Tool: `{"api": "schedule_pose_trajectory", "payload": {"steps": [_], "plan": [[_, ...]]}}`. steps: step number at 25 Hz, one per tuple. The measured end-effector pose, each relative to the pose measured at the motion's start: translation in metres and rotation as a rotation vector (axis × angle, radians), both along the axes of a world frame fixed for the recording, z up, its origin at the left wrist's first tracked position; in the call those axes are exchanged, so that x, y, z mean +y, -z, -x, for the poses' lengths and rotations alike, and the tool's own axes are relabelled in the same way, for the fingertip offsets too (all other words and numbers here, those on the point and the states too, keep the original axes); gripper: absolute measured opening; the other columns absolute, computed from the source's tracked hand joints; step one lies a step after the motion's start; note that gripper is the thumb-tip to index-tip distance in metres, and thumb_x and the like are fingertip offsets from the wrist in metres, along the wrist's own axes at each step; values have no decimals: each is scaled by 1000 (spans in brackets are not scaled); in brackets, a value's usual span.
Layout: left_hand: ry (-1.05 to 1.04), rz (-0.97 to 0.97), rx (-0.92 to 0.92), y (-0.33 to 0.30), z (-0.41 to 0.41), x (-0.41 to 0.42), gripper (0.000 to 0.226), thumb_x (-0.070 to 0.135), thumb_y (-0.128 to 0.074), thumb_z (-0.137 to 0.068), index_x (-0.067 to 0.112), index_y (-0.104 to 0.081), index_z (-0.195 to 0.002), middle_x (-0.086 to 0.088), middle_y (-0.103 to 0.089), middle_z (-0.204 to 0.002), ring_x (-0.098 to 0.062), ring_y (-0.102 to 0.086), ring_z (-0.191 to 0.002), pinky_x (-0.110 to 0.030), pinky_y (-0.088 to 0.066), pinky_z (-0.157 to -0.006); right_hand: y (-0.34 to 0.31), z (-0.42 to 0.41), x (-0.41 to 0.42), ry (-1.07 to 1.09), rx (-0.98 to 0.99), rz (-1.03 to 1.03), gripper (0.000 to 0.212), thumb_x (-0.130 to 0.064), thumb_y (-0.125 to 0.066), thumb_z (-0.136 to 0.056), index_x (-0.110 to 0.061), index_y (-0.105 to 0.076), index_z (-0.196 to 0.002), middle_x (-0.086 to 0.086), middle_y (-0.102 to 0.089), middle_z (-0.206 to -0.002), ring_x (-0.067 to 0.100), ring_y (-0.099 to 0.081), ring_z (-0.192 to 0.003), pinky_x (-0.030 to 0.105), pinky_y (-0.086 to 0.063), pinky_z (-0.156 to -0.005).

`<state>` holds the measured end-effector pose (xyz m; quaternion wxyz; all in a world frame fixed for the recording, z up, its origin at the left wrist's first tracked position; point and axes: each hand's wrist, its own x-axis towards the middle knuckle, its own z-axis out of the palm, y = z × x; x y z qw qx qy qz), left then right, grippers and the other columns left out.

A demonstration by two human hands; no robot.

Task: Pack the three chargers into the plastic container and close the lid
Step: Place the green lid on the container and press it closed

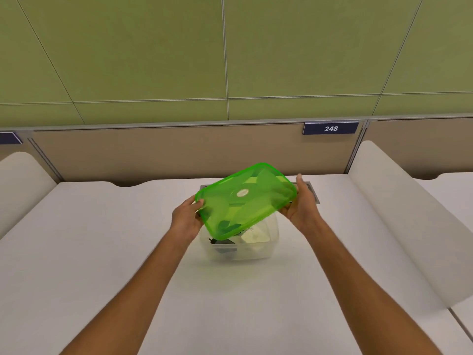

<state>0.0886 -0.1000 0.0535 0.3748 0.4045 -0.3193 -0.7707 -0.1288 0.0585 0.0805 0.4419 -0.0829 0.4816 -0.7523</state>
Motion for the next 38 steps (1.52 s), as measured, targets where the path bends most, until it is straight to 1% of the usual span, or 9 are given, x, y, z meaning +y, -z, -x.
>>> {"api": "schedule_pose_trajectory", "payload": {"steps": [4,7,10,13,15,17,23,33,38], "plan": [[-33,52,-102,4,-5,-20,23,-1,-61,-85,0,-65,-108,-13,-69,-90,-23,-66,-74,-34,-59,-64,11,14,-15,-38,264,-204,19,-24,-60,-91,-8,-68,-99,9,-70,-84,23,-64,-74,27,-52,-56],[-44,63,-141,12,-2,-26,18,0,-61,-85,2,-68,-102,-11,-70,-87,-22,-67,-72,-33,-56,-65,32,6,-27,-45,420,-322,26,-11,-65,-87,-6,-66,-113,10,-68,-83,20,-61,-61,23,-52,-49],[-12,124,-205,26,4,-30,26,-3,-55,-87,2,-66,-110,-8,-70,-89,-20,-69,-73,-31,-55,-65,52,1,-35,57,661,-563,36,-26,-70,-82,-16,-66,-117,11,-71,-94,28,-66,-80,35,-55,-71],[-11,195,-322,39,10,-37,27,0,-57,-87,5,-67,-112,-9,-72,-95,-19,-70,-77,-32,-57,-72,70,-8,-35,118,876,-763,42,-41,-66,-81,-22,-65,-119,9,-71,-105,31,-63,-102,35,-48,-87],[18,221,-395,46,13,-43,30,4,-58,-87,8,-67,-115,-12,-70,-110,-27,-68,-97,-42,-53,-93,80,-14,-38,142,901,-770,45,-42,-63,-83,-21,-63,-123,10,-71,-108,33,-62,-105,36,-47,-87],[44,225,-455,53,16,-48,32,7,-58,-87,11,-66,-118,-12,-68,-118,-31,-63,-110,-48,-47,-101,89,-16,-40,163,891,-730,43,-37,-62,-84,-19,-63,-123,11,-70,-111,33,-61,-106,35,-47,-87],[74,200,-499,74,28,-54,33,7,-56,-87,11,-66,-118,-14,-68,-115,-33,-63,-108,-50,-48,-100,104,-5,-46,180,786,-702,44,-32,-66,-84,-17,-63,-125,9,-65,-123,28,-59,-112,32,-45,-92],[78,167,-528,91,35,-55,34,7,-56,-88,10,-64,-121,-15,-67,-117,-35,-62,-110,-51,-48,-100,121,9,-55,135,832,-734,48,-34,-66,-84,-14,-60,-127,9,-65,-124,28,-59,-114,35,-44,-95],[143,210,-572,89,36,-54,38,8,-52,-88,17,-63,-122,-13,-68,-117,-34,-62,-108,-50,-49,-98,126,8,-51,91,810,-793,46,-34,-65,-83,-16,-55,-123,9,-68,-113,28,-60,-95,33,-44,-82]]}}
